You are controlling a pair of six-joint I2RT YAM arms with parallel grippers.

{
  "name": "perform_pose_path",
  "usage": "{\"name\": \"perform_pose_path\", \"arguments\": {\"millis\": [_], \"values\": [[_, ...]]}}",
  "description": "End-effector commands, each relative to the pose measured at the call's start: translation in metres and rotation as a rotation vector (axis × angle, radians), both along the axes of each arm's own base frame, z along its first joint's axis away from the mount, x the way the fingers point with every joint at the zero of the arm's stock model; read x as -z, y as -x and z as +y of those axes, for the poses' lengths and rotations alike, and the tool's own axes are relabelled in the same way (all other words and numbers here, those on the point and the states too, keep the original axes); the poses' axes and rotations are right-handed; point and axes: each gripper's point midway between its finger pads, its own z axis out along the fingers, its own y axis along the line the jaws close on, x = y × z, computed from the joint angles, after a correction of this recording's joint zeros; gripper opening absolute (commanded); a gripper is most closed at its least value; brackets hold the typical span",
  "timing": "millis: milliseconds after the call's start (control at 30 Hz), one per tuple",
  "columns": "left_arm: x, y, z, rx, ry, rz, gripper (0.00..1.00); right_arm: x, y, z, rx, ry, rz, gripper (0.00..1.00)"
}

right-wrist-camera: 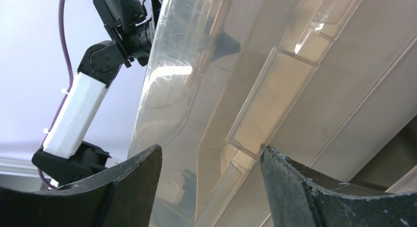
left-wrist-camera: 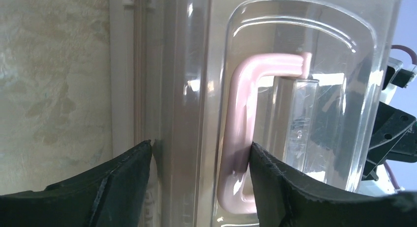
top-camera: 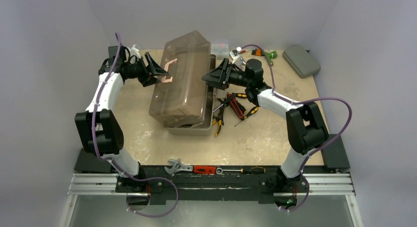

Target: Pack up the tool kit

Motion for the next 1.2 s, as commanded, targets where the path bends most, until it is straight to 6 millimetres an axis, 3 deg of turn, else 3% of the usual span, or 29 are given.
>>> {"name": "perform_pose_path", "arguments": {"millis": [0, 200, 367, 567, 733, 1033, 1167], "values": [[-0.007, 0.031, -0.003, -0.020, -0.042, 0.100, 0.74, -0.053, 0.014, 0.010, -0.051, -0.077, -0.114, 0.71], [-0.047, 0.048, 0.027, -0.142, -0.267, 0.007, 0.84, -0.062, 0.019, 0.016, -0.071, -0.095, -0.126, 0.64], [-0.086, 0.072, 0.025, -0.168, -0.407, -0.103, 0.86, -0.068, 0.025, 0.021, -0.092, -0.112, -0.136, 0.61], [-0.127, 0.103, -0.006, -0.121, -0.553, -0.262, 0.86, -0.068, 0.026, 0.024, -0.105, -0.126, -0.129, 0.59], [-0.154, 0.127, -0.016, -0.144, -0.756, -0.401, 0.86, -0.074, 0.029, 0.029, -0.127, -0.160, -0.139, 0.57], [-0.160, 0.151, -0.060, -0.042, -1.040, -0.541, 0.88, -0.077, 0.029, 0.036, -0.148, -0.181, -0.135, 0.52], [-0.158, 0.159, -0.089, 0.030, -1.166, -0.566, 0.89, -0.079, 0.029, 0.038, -0.156, -0.185, -0.138, 0.51]]}}
